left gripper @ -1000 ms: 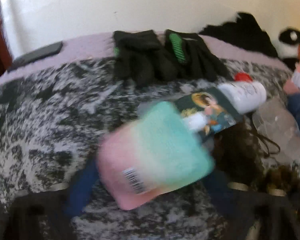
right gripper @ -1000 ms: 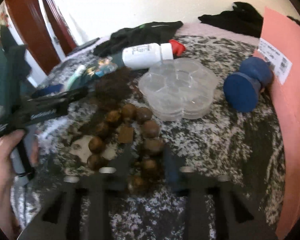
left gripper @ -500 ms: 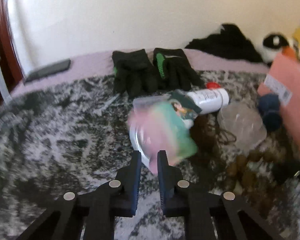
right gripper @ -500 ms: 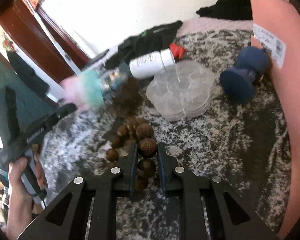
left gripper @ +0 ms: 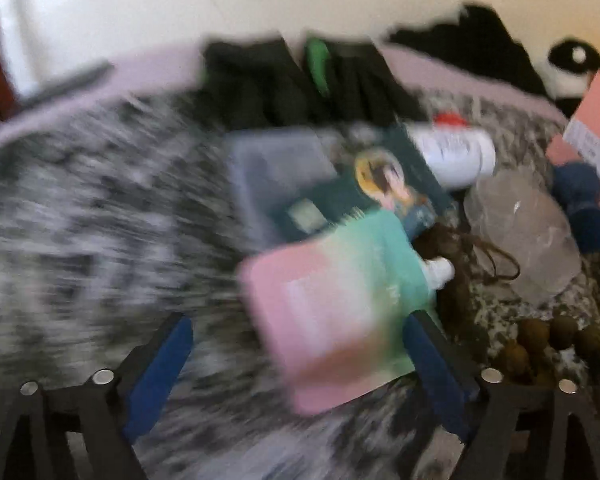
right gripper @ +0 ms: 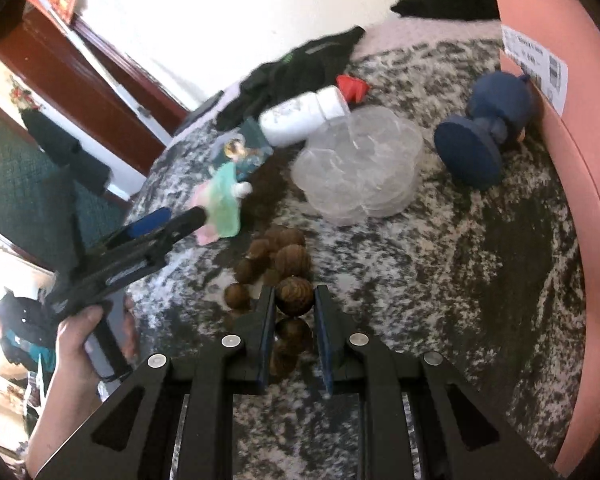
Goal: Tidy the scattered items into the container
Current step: 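Grasp the pink-green pouch with the left tool while the right tool grasps the wooden bead bracelet, then lift the pouch and bead bracelet and carry them toward the pink box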
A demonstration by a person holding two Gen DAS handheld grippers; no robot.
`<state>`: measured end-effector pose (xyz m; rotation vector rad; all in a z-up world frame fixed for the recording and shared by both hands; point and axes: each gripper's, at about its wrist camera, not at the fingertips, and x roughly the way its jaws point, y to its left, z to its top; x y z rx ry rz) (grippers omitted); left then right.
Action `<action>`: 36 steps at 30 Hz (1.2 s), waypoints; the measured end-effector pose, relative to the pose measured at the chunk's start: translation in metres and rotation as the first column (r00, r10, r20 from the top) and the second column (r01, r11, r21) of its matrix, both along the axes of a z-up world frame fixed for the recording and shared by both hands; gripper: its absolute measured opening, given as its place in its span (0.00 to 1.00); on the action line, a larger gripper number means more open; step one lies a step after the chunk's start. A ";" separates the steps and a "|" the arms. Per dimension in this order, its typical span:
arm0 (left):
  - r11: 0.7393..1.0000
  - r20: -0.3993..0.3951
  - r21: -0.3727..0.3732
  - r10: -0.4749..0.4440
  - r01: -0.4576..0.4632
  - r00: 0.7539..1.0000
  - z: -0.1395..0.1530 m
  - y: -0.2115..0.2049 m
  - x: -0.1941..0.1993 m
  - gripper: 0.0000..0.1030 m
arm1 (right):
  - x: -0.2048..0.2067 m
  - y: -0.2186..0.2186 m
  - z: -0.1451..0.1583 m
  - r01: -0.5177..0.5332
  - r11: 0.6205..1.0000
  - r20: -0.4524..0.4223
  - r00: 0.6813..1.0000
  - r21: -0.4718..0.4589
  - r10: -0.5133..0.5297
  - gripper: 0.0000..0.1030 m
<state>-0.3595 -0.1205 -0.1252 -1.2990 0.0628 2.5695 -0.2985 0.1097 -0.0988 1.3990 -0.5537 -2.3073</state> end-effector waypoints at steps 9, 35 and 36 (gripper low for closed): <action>0.989 -0.070 0.149 0.013 -0.003 0.997 0.038 0.010 0.027 0.23 | 0.003 0.014 0.002 0.012 0.999 0.001 1.000 -0.035 -0.012 0.19; 0.980 0.017 -0.197 -0.010 0.014 1.000 0.011 0.030 0.160 0.18 | 0.099 0.027 0.118 -0.054 0.994 -0.194 0.980 -0.100 0.034 0.19; 0.984 0.016 -0.178 -0.007 0.009 1.000 0.014 0.026 0.161 0.17 | 0.101 0.027 0.119 -0.055 0.994 -0.198 0.980 -0.094 0.035 0.19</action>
